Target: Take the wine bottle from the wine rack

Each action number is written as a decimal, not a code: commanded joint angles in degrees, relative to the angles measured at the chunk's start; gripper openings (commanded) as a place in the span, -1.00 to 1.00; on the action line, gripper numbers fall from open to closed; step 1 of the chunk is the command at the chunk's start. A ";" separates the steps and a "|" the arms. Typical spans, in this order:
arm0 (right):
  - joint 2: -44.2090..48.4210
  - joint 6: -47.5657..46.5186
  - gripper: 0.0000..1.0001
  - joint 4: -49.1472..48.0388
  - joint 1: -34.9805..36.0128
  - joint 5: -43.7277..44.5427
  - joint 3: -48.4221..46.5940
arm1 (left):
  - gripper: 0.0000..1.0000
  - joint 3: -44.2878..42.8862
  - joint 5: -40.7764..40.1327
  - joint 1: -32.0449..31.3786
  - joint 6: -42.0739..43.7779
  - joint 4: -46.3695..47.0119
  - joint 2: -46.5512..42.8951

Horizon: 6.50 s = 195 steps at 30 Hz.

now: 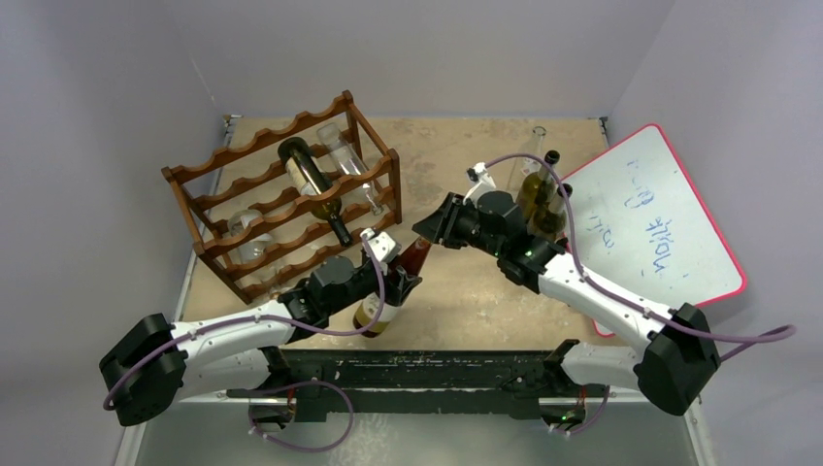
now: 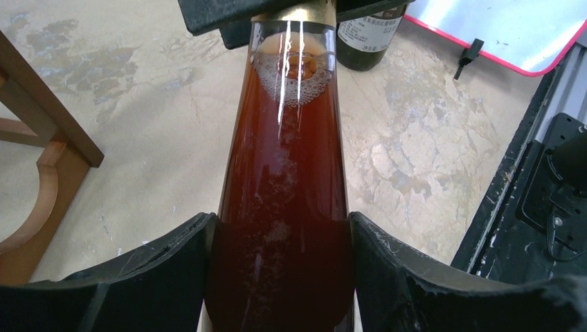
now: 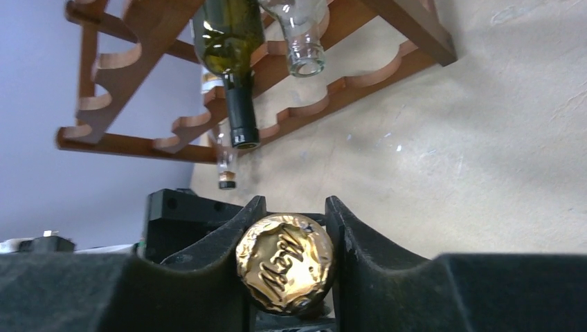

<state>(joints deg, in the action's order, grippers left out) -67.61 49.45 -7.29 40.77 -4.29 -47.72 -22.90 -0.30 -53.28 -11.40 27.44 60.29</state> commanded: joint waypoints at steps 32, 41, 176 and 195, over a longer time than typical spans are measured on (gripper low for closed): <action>-0.09 -26.55 -1.00 9.08 -0.03 25.54 -21.67 | 1.00 -20.78 -18.36 0.01 -7.94 -21.59 -15.31; -3.56 -32.38 -1.00 6.20 -0.75 35.16 -27.91 | 1.00 -19.79 -25.22 0.01 -7.57 -27.53 -18.58; -32.09 -24.45 0.80 -26.04 12.26 2.54 -21.10 | 1.00 -47.04 -27.08 28.47 -8.58 -59.11 -8.59; -39.16 -18.47 0.57 -30.55 14.33 4.79 -20.92 | 1.00 -47.56 -25.00 28.45 -10.42 -62.59 -11.50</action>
<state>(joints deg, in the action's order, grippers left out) -106.56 29.19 -33.39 54.78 -1.54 -67.90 -69.52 -26.00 -25.12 -21.04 -35.75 49.52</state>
